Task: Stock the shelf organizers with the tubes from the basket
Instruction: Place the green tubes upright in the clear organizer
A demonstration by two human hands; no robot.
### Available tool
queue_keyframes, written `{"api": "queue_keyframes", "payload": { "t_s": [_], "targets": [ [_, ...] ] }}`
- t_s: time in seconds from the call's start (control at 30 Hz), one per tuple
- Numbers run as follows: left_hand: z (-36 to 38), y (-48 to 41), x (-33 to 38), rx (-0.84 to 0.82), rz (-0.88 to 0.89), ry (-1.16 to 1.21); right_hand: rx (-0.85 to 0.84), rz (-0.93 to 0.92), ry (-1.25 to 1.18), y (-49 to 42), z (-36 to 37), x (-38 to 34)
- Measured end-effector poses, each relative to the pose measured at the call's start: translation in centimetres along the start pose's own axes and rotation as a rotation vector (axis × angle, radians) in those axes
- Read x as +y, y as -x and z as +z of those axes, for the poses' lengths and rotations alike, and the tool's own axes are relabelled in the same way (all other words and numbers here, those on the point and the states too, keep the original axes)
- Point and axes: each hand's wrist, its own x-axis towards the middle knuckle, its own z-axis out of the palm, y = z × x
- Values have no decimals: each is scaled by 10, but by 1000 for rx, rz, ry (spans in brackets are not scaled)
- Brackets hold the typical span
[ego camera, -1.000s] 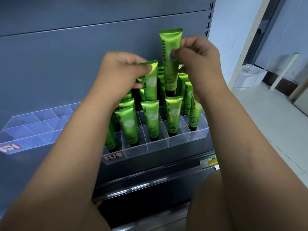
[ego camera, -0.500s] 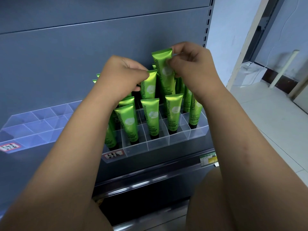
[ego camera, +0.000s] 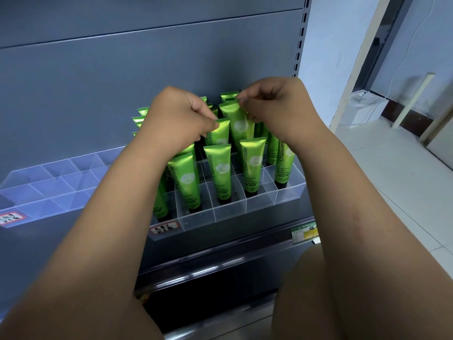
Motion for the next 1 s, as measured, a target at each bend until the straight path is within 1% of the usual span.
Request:
{"api": "queue_keyframes", "payload": {
  "t_s": [0.17,0.47,0.73,1.0],
  "targets": [
    [0,0,-4,-31,-24,-28,-26,-6,117,1,-2,2],
    [1,1,-3,-56,-17,-107,-102,-58,367,2,-5,-4],
    [5,2,-5,-47,9,-203,-145,-71,491,4,-5,-5],
    [3,1,-6,-55,43,-234,-135,-41,509,2,-7,-1]
  ]
}}
